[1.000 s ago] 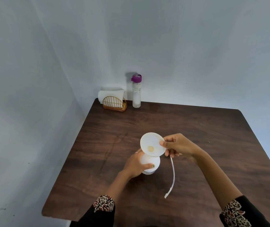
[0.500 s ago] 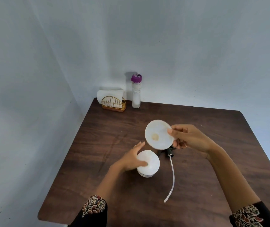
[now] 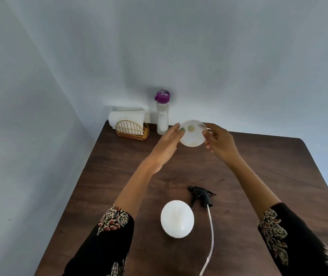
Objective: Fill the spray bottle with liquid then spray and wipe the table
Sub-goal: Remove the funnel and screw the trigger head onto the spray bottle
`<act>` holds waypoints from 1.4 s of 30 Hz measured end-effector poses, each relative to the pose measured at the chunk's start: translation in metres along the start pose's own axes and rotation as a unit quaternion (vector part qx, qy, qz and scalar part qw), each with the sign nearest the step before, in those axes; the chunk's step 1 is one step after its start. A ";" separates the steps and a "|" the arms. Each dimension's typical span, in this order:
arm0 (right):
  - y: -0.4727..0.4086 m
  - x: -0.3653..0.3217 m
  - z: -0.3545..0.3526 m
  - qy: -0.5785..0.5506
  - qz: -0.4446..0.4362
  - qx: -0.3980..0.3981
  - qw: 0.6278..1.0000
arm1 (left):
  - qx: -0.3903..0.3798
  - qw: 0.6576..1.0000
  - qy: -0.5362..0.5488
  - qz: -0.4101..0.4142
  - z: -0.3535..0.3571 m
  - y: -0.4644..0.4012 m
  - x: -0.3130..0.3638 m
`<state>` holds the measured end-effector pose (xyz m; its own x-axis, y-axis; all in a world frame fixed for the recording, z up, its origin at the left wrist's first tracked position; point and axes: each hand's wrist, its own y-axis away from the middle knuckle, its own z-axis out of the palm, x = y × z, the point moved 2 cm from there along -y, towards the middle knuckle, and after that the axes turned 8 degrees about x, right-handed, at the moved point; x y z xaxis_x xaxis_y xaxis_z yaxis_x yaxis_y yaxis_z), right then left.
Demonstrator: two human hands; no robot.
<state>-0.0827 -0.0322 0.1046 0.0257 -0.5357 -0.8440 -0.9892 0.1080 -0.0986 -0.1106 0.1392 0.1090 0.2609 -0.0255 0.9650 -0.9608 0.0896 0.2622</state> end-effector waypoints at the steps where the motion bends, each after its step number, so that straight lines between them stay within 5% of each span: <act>1: -0.010 0.008 0.007 0.017 -0.003 0.003 1.000 | 0.001 1.000 -0.004 -0.003 0.002 -0.013 -0.006; 13: -0.085 0.081 0.080 0.118 0.083 -0.121 0.982 | 0.047 0.991 -0.069 -0.106 0.012 -0.136 -0.073; 24: -0.094 0.106 0.087 0.122 0.136 -0.120 0.976 | 0.042 0.984 -0.080 -0.152 0.017 -0.146 -0.100; 28: -0.077 0.101 0.064 0.107 0.142 -0.089 0.980 | 0.048 0.986 -0.084 -0.138 0.009 -0.128 -0.093; 34: -0.010 0.111 0.028 0.188 0.152 -0.198 0.950 | 0.071 0.992 -0.039 -0.101 -0.012 -0.053 -0.095; 42: 0.067 0.133 0.032 0.293 0.188 -0.253 0.903 | 0.104 0.981 -0.158 -0.033 -0.019 0.072 -0.153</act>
<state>-0.1410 -0.0697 -0.0314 -0.2587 -0.9078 -0.3302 -0.8552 0.0563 0.5153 -0.2183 0.1687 -0.0198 0.3120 -0.3358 0.8888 -0.9499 -0.1267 0.2856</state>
